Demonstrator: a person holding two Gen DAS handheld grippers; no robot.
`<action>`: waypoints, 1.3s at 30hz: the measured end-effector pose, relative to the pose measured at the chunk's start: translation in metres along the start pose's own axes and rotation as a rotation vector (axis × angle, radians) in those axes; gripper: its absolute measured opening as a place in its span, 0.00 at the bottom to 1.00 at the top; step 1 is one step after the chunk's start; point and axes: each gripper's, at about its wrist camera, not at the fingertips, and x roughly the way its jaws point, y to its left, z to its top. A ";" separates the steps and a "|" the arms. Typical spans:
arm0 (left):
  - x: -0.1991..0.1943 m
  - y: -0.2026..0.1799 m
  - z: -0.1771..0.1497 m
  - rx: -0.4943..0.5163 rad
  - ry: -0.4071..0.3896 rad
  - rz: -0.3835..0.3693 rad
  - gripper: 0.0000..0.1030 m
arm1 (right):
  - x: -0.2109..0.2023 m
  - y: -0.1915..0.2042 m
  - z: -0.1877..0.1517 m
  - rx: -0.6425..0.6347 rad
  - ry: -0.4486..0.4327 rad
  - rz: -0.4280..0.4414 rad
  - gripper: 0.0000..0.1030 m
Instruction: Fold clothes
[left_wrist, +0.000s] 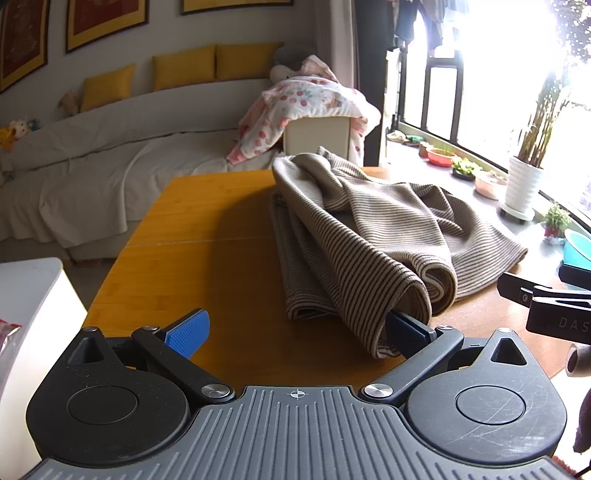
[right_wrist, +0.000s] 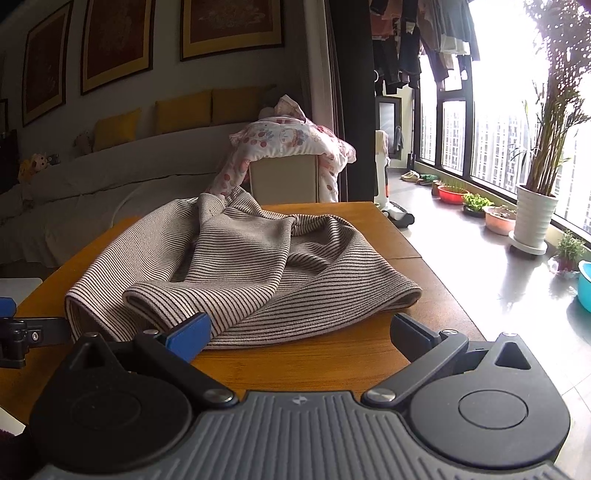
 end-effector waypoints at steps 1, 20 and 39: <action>0.001 0.000 0.000 0.003 0.001 -0.001 1.00 | 0.001 0.000 0.000 -0.001 0.003 0.000 1.00; 0.099 0.050 0.096 -0.186 0.082 -0.401 1.00 | 0.096 -0.023 0.069 0.123 0.120 0.173 1.00; 0.209 0.098 0.125 -0.274 0.252 -0.487 1.00 | 0.216 0.017 0.125 0.014 0.184 0.534 1.00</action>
